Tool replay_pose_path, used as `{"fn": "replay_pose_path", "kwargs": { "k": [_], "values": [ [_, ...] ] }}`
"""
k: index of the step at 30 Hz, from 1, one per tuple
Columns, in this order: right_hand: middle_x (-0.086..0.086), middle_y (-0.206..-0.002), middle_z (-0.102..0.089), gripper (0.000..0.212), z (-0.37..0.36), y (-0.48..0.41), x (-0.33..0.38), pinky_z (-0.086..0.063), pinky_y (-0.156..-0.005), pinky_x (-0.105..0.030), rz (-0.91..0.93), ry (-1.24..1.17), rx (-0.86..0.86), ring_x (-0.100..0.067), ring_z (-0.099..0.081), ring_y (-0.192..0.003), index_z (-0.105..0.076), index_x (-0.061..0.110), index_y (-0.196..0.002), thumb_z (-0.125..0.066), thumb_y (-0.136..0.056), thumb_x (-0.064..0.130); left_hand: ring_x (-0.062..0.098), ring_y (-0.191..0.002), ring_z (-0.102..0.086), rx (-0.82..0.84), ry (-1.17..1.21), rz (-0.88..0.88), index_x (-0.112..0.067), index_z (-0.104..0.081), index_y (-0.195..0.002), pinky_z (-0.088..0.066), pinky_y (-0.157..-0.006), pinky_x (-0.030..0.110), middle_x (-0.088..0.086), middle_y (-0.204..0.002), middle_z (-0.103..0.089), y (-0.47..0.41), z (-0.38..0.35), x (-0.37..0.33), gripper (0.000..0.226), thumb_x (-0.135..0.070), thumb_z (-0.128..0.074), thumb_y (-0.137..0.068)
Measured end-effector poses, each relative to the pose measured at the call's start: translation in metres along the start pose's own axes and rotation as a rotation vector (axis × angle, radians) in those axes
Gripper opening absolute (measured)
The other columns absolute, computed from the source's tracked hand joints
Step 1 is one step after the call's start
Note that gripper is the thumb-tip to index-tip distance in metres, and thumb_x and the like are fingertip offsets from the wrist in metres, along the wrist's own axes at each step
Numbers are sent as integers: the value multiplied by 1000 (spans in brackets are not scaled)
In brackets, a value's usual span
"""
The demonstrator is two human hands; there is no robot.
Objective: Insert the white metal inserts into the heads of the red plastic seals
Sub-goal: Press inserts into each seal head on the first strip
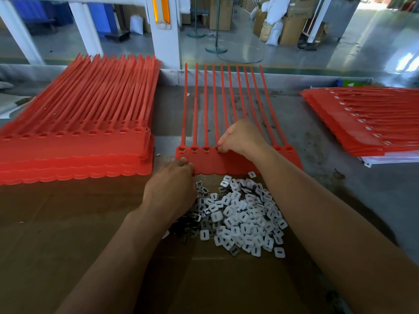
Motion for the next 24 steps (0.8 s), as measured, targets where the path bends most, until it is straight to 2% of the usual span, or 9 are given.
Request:
{"fn": "replay_pose_path", "kwargs": {
  "k": [4, 7, 10, 13, 17, 20, 24],
  "values": [
    [-13, -108, -68, 35, -2, -1, -2, -50, -91, -40, -22, -56, 6, -24, -63, -102, -68, 0, -105, -73, -72, 10, 20, -113, -50, -7, 1, -8, -12, -59, -114, -40, -95, 31, 3, -126, -53, 0, 1, 0, 30, -20, -41, -92],
    [-14, -110, -66, 29, 0, 4, -3, -50, -92, -41, 0, -97, -21, -25, -63, -104, -68, -1, -103, -68, -76, 7, 19, -109, -52, -9, -4, -14, -13, -60, -111, -41, -92, 30, 2, -123, -55, 0, 1, 0, 28, -20, -40, -92],
    [-1, -102, -70, 12, 6, 24, 5, -49, -83, -27, 149, -128, -78, -8, -61, -87, -73, 11, -90, -68, -80, 11, 19, -109, -52, -15, -5, -15, -13, -60, -111, -41, -92, 30, 2, -122, -55, 0, 1, 0, 28, -20, -40, -92],
    [3, -99, -70, 14, -3, 52, 20, -46, -83, -22, 294, -66, 53, -3, -58, -83, -73, 16, -93, -71, -79, 17, 20, -109, -52, -16, -6, -17, -11, -61, -109, -42, -93, 32, 4, -120, -56, 0, 1, 0, 27, -19, -41, -92],
    [0, -100, -69, 25, -21, 77, 31, -50, -85, -27, 393, 69, 259, -12, -62, -92, -70, 14, -103, -69, -81, 26, 20, -102, -53, -10, 5, -17, -13, -60, -99, -43, -85, 31, 2, -113, -57, 0, 0, 1, 21, -18, -42, -90],
    [0, -101, -68, 26, -28, 83, 32, -51, -84, -30, 402, 118, 293, -13, -62, -92, -69, 13, -104, -70, -80, 23, 20, -104, -52, -4, -3, -21, -13, -60, -102, -42, -85, 31, 2, -117, -55, 0, 0, 1, 22, -18, -42, -91],
    [-4, -94, -66, 23, -33, 84, 31, -51, -77, -33, 408, 223, 239, -17, -61, -87, -69, 9, -95, -69, -79, 27, 20, -101, -53, 2, -2, -29, -12, -59, -99, -44, -86, 33, 3, -113, -56, -1, -1, 1, 21, -18, -40, -92]
  ]
}}
Point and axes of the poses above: each hand's wrist, its own y-axis away from the middle knuckle, its own z-axis out of the back of the hand, x = y × z, the point moved 6 cm from there along -y, towards the middle knuckle
